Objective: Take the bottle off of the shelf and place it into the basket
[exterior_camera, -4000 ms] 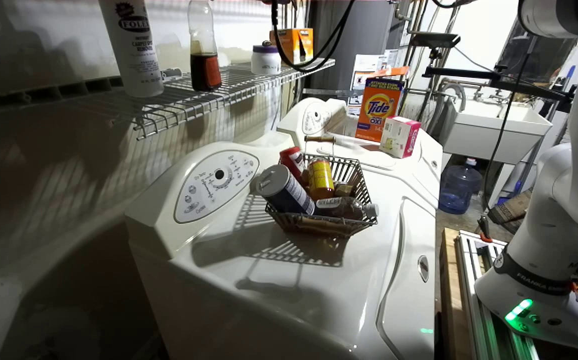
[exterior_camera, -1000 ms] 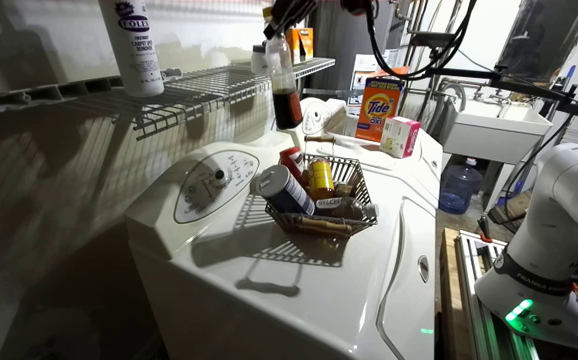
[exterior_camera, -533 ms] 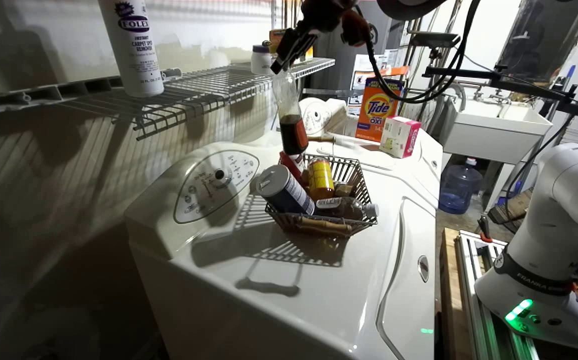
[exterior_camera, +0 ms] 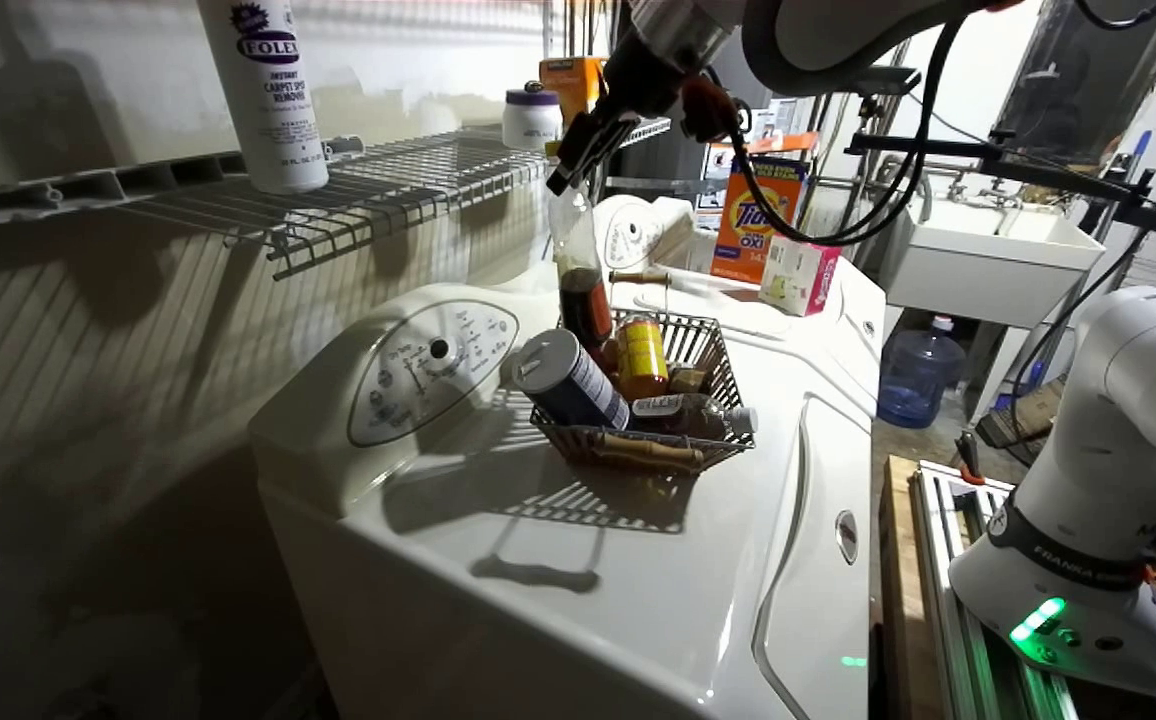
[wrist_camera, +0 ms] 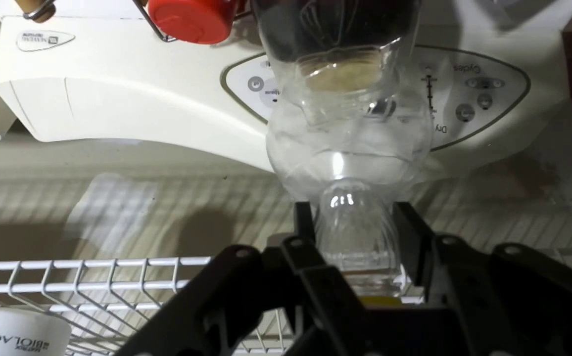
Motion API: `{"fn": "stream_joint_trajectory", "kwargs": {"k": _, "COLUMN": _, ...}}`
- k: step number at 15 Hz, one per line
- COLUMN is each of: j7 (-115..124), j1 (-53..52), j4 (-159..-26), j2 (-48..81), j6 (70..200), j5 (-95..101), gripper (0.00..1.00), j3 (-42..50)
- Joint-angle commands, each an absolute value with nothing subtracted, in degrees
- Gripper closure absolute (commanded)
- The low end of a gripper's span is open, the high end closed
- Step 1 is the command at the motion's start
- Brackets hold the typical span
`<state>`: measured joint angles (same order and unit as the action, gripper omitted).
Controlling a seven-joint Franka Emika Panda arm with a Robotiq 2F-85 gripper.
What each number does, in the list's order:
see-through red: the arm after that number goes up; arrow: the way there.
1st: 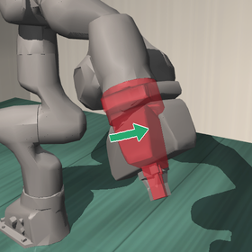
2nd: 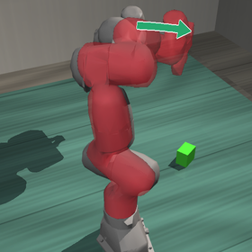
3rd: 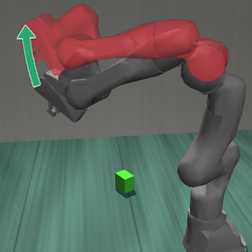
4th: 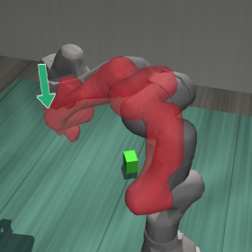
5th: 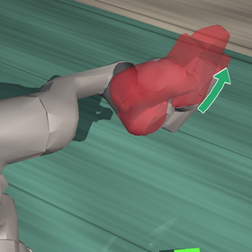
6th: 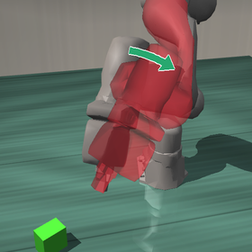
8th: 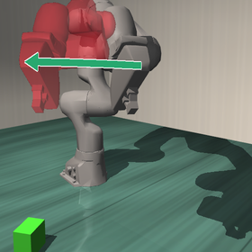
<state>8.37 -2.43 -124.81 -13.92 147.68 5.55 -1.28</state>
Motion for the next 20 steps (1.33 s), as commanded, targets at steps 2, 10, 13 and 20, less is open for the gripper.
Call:
{"fn": "stream_joint_trajectory", "kwargs": {"k": 2, "j7": 6.0, "j1": -2.2, "j4": -126.3, "j2": -14.2, "j6": 148.6, "j5": 3.3, "gripper": 0.81, "j3": -1.3}}
{"fn": "stream_joint_trajectory", "kwargs": {"k": 10, "j7": 7.2, "j1": -1.1, "j4": -127.7, "j2": -12.3, "j6": 149.8, "j5": 4.9, "gripper": 0.81, "j3": -1.6}}
{"fn": "stream_joint_trajectory", "kwargs": {"k": 13, "j7": 7.2, "j1": -0.9, "j4": -127.8, "j2": -11.4, "j6": 149.9, "j5": 5.0, "gripper": 0.81, "j3": -1.6}}
{"fn": "stream_joint_trajectory", "kwargs": {"k": 20, "j7": 7.3, "j1": -0.9, "j4": -127.7, "j2": -10.5, "j6": 149.3, "j5": 5.1, "gripper": 0.25, "j3": -1.6}}
